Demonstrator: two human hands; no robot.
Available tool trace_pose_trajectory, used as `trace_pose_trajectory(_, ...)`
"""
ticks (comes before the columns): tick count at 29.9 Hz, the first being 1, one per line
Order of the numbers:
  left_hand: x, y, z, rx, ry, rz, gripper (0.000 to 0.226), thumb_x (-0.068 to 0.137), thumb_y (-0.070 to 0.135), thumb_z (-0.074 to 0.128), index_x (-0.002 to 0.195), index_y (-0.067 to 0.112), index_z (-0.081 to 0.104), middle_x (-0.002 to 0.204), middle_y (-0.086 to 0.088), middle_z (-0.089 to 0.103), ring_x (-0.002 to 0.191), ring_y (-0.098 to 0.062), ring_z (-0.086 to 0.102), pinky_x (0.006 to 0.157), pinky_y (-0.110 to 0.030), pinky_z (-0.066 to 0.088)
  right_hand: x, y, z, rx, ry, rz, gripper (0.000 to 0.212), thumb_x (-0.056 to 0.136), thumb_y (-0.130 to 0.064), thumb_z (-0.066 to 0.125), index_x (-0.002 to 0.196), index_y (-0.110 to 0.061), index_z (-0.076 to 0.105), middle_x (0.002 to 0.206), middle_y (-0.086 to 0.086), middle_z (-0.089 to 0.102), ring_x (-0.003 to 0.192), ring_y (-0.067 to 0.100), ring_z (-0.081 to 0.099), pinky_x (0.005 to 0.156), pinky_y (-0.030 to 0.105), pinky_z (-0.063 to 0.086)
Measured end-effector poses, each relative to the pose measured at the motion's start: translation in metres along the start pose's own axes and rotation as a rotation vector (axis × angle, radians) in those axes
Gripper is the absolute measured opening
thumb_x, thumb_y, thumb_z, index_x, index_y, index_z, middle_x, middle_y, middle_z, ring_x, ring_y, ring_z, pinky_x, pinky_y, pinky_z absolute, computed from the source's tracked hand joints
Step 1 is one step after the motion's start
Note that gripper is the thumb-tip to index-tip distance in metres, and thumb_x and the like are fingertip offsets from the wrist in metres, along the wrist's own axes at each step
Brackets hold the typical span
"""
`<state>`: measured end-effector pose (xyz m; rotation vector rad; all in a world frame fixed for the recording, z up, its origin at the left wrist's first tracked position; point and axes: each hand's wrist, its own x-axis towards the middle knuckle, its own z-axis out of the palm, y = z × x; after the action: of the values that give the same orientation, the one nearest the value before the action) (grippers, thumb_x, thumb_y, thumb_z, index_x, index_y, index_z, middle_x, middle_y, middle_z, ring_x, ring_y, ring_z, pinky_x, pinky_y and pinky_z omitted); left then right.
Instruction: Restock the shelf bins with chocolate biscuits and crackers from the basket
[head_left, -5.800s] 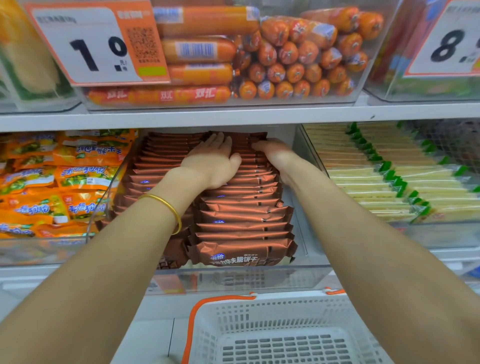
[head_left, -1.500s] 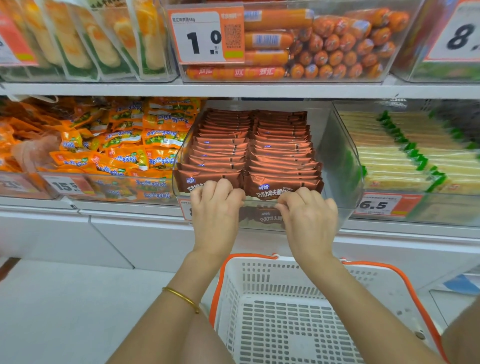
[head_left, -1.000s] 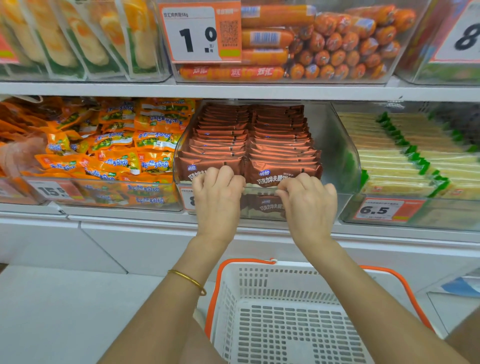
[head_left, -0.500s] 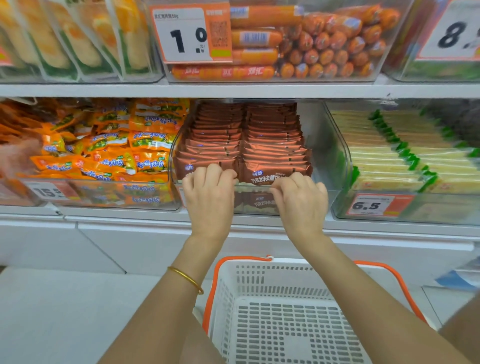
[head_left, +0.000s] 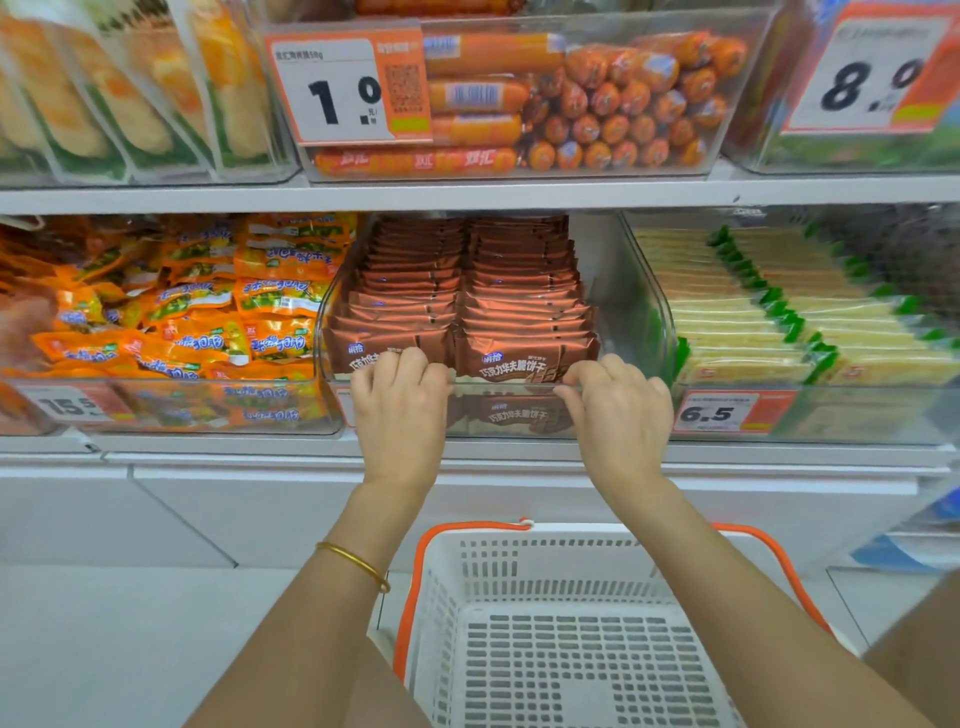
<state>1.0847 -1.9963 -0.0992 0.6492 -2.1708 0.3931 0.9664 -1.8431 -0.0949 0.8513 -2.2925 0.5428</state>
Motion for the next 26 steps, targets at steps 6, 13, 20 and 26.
trace_pose_trajectory(6, -0.001, 0.000, -0.002, -0.012, -0.034, 0.009, 0.018, 0.067, 0.009, 0.080, 0.074, 0.016, 0.065, 0.073, -0.004, 0.053, 0.078, -0.021, 0.035, 0.070, -0.033, 0.025, -0.003, 0.002, 0.000, -0.006, -0.001, 0.006, 0.018, 0.067, -0.027, 0.084, 0.069, -0.018, 0.068, 0.063, 0.001, 0.058, 0.058, 0.026, 0.058, 0.056, 0.031, 0.037)
trace_pose_trajectory(13, -0.005, 0.001, -0.004, -0.024, -0.013, 0.004, 0.013, 0.071, 0.009, 0.077, 0.076, 0.016, 0.067, 0.072, -0.004, 0.054, 0.078, -0.022, 0.038, 0.071, -0.033, 0.026, -0.007, 0.002, -0.003, 0.016, 0.036, -0.001, 0.019, 0.065, -0.024, 0.086, 0.070, -0.018, 0.068, 0.063, 0.002, 0.057, 0.058, 0.027, 0.058, 0.055, 0.031, 0.039)
trace_pose_trajectory(20, -0.017, 0.022, -0.016, -0.045, -0.005, -0.055, 0.020, 0.076, 0.017, 0.073, 0.094, 0.014, 0.064, 0.081, -0.006, 0.055, 0.080, -0.027, 0.048, 0.073, -0.036, 0.031, -0.021, 0.006, -0.011, 0.062, 0.056, -0.009, 0.018, 0.068, -0.023, 0.083, 0.079, -0.016, 0.071, 0.067, 0.003, 0.058, 0.061, 0.027, 0.058, 0.057, 0.031, 0.043)
trace_pose_trajectory(26, -0.016, 0.039, -0.044, -0.173, -0.054, -0.165, 0.026, 0.079, 0.018, 0.071, 0.104, 0.014, 0.064, 0.088, -0.008, 0.056, 0.087, -0.030, 0.049, 0.074, -0.039, 0.034, -0.023, 0.015, -0.048, 0.283, 0.017, 0.058, 0.009, 0.082, -0.020, 0.072, 0.090, -0.017, 0.072, 0.073, -0.001, 0.054, 0.069, 0.026, 0.060, 0.056, 0.026, 0.036)
